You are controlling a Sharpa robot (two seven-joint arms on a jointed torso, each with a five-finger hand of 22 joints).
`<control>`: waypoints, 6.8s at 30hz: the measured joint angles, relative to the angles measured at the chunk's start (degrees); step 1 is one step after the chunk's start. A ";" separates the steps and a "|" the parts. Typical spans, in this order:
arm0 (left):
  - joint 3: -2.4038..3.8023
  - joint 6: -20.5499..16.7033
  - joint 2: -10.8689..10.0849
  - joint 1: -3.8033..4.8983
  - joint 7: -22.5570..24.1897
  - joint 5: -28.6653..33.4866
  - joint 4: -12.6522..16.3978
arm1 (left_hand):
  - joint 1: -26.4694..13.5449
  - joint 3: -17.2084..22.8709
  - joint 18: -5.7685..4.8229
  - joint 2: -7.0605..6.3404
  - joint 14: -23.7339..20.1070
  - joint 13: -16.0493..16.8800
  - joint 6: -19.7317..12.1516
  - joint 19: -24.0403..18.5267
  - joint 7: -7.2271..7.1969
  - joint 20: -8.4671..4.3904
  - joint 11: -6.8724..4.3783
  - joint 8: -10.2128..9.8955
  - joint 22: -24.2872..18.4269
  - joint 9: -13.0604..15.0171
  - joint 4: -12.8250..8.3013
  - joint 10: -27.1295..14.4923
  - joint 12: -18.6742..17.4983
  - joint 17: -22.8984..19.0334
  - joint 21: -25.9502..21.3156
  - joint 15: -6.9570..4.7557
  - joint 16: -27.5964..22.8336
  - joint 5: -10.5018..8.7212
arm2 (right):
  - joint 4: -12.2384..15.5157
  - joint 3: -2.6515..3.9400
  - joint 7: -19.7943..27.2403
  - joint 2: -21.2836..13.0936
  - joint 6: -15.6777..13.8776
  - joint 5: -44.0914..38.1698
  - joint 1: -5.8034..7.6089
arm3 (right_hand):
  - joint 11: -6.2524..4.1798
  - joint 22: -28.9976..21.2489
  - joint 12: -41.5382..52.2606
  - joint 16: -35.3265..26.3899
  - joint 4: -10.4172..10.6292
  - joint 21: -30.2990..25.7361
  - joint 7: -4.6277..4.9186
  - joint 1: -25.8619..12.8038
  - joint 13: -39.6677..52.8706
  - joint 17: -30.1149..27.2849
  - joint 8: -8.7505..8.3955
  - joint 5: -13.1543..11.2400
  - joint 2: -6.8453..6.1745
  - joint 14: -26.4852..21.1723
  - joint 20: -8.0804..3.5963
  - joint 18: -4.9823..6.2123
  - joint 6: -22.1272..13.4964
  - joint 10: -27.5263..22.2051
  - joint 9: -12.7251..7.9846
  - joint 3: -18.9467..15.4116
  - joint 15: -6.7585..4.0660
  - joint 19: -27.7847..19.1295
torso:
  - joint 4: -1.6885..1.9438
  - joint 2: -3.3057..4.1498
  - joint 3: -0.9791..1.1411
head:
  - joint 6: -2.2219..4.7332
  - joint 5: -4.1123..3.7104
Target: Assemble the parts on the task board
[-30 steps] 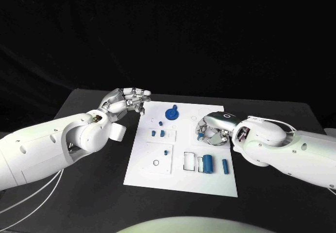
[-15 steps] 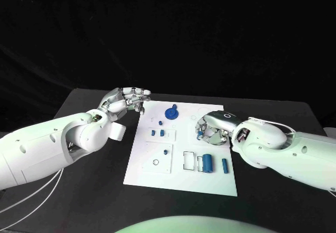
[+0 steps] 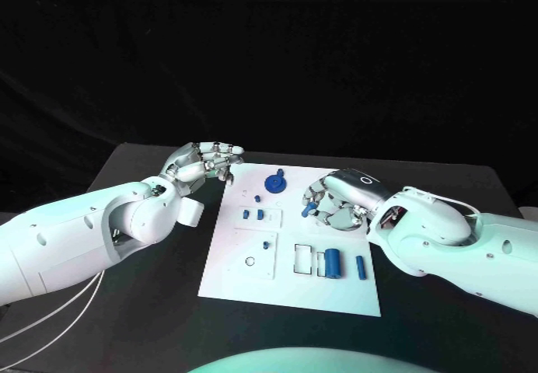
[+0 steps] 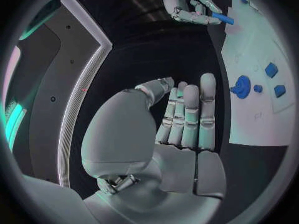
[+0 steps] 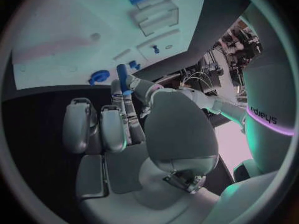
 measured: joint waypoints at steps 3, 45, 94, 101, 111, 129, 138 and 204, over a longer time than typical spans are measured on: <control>-0.01 0.01 0.14 -0.04 -0.01 0.00 -0.17 | 0.00 0.00 0.00 0.00 0.00 0.00 0.00 0.00 0.00 0.00 0.00 0.00 0.00 0.00 0.00 0.00 0.00 0.00 0.00 0.00 0.00 0.00 | 0.78 0.00 0.23 1.74 -0.78 0.11 -0.22 | 0.00 0.00 0.00 0.00 0.00 0.00 -0.01 0.00 0.00 0.00 0.09 0.00 0.00 0.00 0.00 0.00 -0.02 0.00 0.00 0.00 0.00 0.00 | -0.01 0.00 0.01 | 0.05 0.31; -0.03 0.18 0.88 -0.13 -0.14 -0.01 -0.17 | 0.00 0.00 0.00 0.00 0.00 0.03 0.00 0.00 0.00 0.00 0.00 0.00 -0.04 0.05 0.00 0.00 0.21 -0.04 0.00 0.00 0.01 0.00 | -6.90 -1.39 3.26 16.20 1.30 0.09 -8.38 | -0.02 -0.03 -0.17 -0.01 -0.43 -0.25 -0.09 -0.12 -0.07 -0.51 0.09 0.29 -0.12 0.00 0.00 0.01 0.05 0.41 0.04 0.21 0.01 -0.01 | 0.12 0.23 0.01 | -0.75 2.32; -0.04 0.31 0.70 -0.14 -0.40 -0.01 -0.26 | -0.16 0.00 0.00 0.16 0.00 0.08 0.00 -0.20 0.00 0.20 0.20 0.34 -0.12 0.12 0.00 -0.20 0.21 -0.03 -0.23 0.00 -0.19 0.00 | -7.39 -1.62 -0.31 17.34 2.71 -4.92 -8.94 | 1.13 -1.31 -2.24 -1.22 1.12 -4.71 1.72 -4.02 -0.43 -3.64 -5.05 1.43 -3.99 -0.20 1.55 0.00 -8.25 -3.01 -1.33 -1.45 0.65 -2.61 | 0.08 0.13 -0.02 | -1.33 2.41; -0.04 0.42 0.54 -0.14 -0.54 -0.02 -0.23 | -0.23 0.00 0.00 0.23 0.00 0.12 0.00 -0.20 0.00 0.20 0.20 0.34 -0.13 0.12 0.00 -0.20 0.21 -0.03 -0.23 0.00 -0.19 0.00 | -4.85 -1.58 -0.20 14.83 0.13 -3.84 -8.98 | 1.54 -2.08 -2.61 -1.66 1.43 -5.80 2.19 -4.32 -0.63 -4.72 -6.10 1.43 -4.30 -0.63 1.76 0.01 -9.40 -4.45 -1.65 -1.77 1.08 -3.22 | 0.08 0.13 -0.02 | -1.37 2.32; -0.10 0.55 0.45 -0.14 -0.68 -0.02 -0.28 | -0.23 0.00 0.00 0.23 0.00 0.11 0.00 -0.20 0.00 0.20 0.20 0.34 -0.13 0.17 0.00 -0.20 0.21 -0.03 -0.23 0.00 -0.19 0.00 | 0.29 -0.65 1.67 5.91 -5.13 5.34 -5.25 | 1.03 -0.97 1.03 -1.16 2.06 -4.78 2.55 -4.32 0.76 -3.35 -5.84 2.25 -4.30 -0.48 1.68 0.01 -7.86 0.00 -1.38 -2.39 1.34 -2.86 | -0.01 0.00 -0.05 | -0.68 0.69; -0.45 0.84 0.32 -0.55 -0.81 -0.02 -0.31 | -0.23 0.00 0.00 0.23 0.00 0.10 0.00 -0.20 0.00 0.20 0.20 0.34 -0.12 0.16 0.00 -0.19 0.21 -0.08 -0.23 0.00 -0.19 0.00 | 4.56 -1.30 -2.62 -13.52 1.64 26.41 -2.33 | -2.72 0.01 52.17 7.83 14.60 4.69 -1.40 -11.71 53.17 12.26 7.48 13.54 -5.18 -0.22 -1.14 -0.92 -8.63 8.56 9.49 -19.18 -1.41 3.38 | -1.12 -0.76 -0.02 | 0.02 -7.59; -0.46 0.96 0.34 -0.83 -0.81 -0.02 -0.33 | -0.23 0.00 0.00 0.23 0.00 0.09 -0.21 -0.20 0.21 0.20 -0.01 0.33 -0.18 0.21 0.00 -0.41 0.21 -0.07 -0.23 0.00 -0.19 0.00 | 6.69 -1.79 -7.29 -13.46 2.92 22.90 -5.84 | -2.78 0.00 58.64 8.44 18.38 4.84 -1.48 -11.41 61.50 12.29 9.16 12.85 -4.87 -0.22 -1.13 -0.91 -9.14 10.52 10.87 -22.30 -1.42 3.39 | -1.69 -0.96 0.15 | -0.34 -8.08; -0.48 1.51 -0.43 -0.98 -1.40 -0.03 -0.03 | -0.46 0.00 0.00 0.46 0.00 0.13 -0.21 -0.20 0.20 0.20 0.21 0.55 -0.24 0.28 0.00 -0.61 0.41 -0.06 -0.45 0.00 -0.19 0.00 | 5.87 -1.76 -16.15 -6.09 -3.04 31.03 -8.11 | -4.51 0.01 62.86 8.87 17.71 4.78 -2.20 -2.61 68.41 12.25 12.30 12.99 -1.12 0.00 -1.96 -0.90 -7.60 13.69 11.32 -22.88 -2.87 3.77 | -1.71 -1.02 -0.02 | -0.98 -7.46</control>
